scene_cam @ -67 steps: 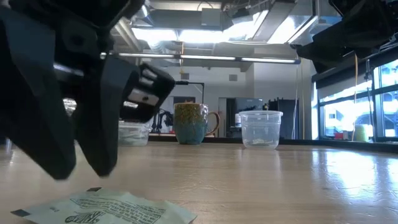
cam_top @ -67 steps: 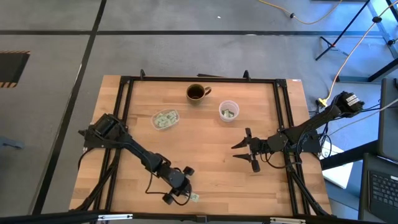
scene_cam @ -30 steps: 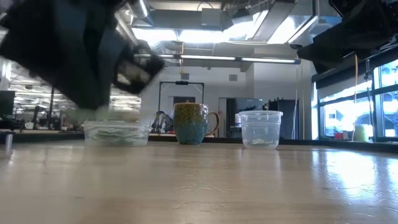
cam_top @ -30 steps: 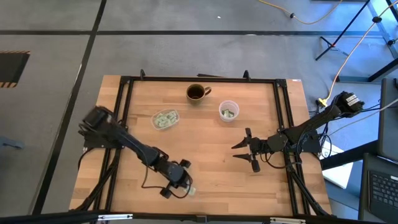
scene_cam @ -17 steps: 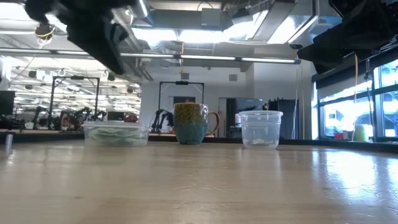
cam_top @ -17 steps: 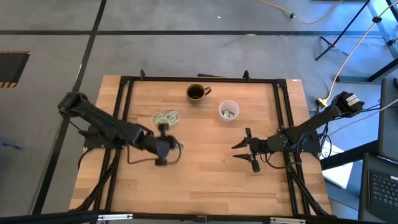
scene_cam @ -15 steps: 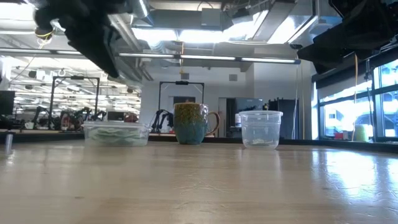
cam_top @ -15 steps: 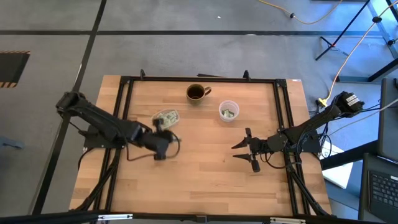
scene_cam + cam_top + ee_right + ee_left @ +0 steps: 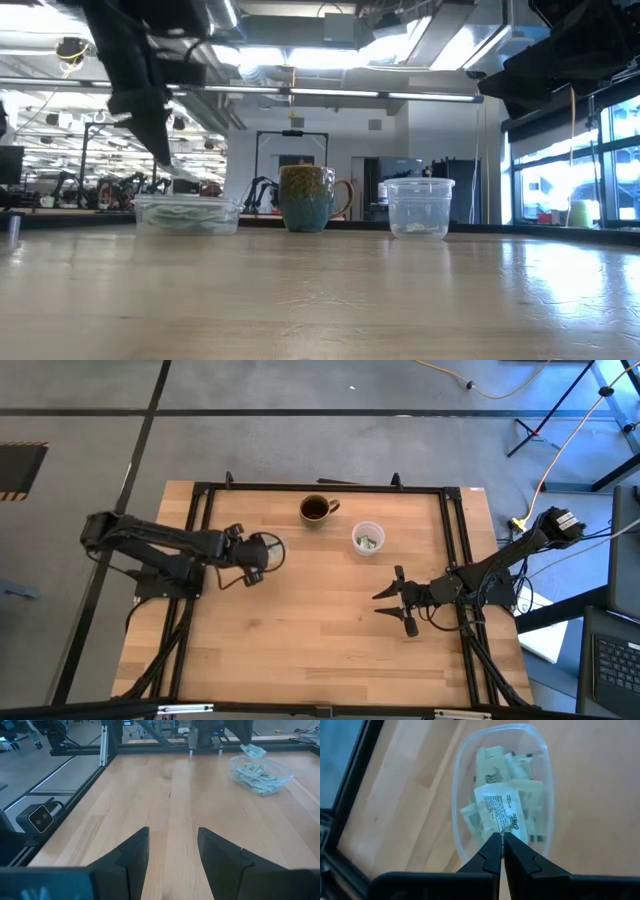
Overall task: Pick and place Stevia / Truvia into bins
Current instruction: Put the light green stevia packet into the left transparent container, then return to Home Position
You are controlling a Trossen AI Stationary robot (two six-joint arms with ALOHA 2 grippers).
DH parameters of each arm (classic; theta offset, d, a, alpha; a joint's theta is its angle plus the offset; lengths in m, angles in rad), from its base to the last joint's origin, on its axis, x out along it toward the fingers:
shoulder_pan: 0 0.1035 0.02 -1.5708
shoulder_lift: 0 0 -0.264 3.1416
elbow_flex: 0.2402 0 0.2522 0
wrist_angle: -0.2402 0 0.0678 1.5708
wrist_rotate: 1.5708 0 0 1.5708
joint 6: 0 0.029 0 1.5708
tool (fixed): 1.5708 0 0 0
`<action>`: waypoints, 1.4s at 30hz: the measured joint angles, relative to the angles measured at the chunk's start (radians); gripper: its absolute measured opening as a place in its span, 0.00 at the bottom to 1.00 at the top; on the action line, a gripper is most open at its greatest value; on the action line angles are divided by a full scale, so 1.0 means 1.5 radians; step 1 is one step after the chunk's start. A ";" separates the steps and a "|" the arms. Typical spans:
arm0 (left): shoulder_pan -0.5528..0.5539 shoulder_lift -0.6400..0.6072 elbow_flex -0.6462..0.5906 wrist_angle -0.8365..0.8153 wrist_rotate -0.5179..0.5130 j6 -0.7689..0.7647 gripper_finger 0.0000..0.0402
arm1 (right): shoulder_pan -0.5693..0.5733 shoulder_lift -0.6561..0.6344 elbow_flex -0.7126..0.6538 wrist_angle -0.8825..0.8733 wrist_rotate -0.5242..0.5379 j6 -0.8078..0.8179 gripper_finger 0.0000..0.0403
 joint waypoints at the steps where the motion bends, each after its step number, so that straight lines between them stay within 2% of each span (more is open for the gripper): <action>1: 0.015 0.000 -0.007 0.012 0.005 0.007 0.02 | 0.000 0.000 0.000 0.000 0.000 0.000 0.42; 8: 0.085 0.006 -0.041 0.107 0.095 0.093 0.02 | 0.000 0.000 0.000 0.000 0.000 0.000 0.42; 17: 0.126 0.009 -0.041 0.111 0.122 0.117 0.03 | 0.000 0.000 0.000 -0.001 0.000 0.000 0.42; 22: 0.135 0.025 -0.041 0.111 0.167 0.117 0.06 | 0.000 0.000 0.000 -0.003 0.000 0.000 0.42; 35: 0.138 0.044 -0.040 0.096 0.164 0.119 0.17 | 0.000 0.000 0.000 -0.005 0.000 0.000 0.42; 39: 0.146 0.036 -0.003 0.028 0.164 0.123 0.21 | 0.000 0.000 0.000 -0.005 0.000 0.000 0.42; 42: 0.146 0.006 0.025 0.037 0.163 0.128 0.22 | 0.000 0.000 0.000 -0.005 0.000 0.000 0.42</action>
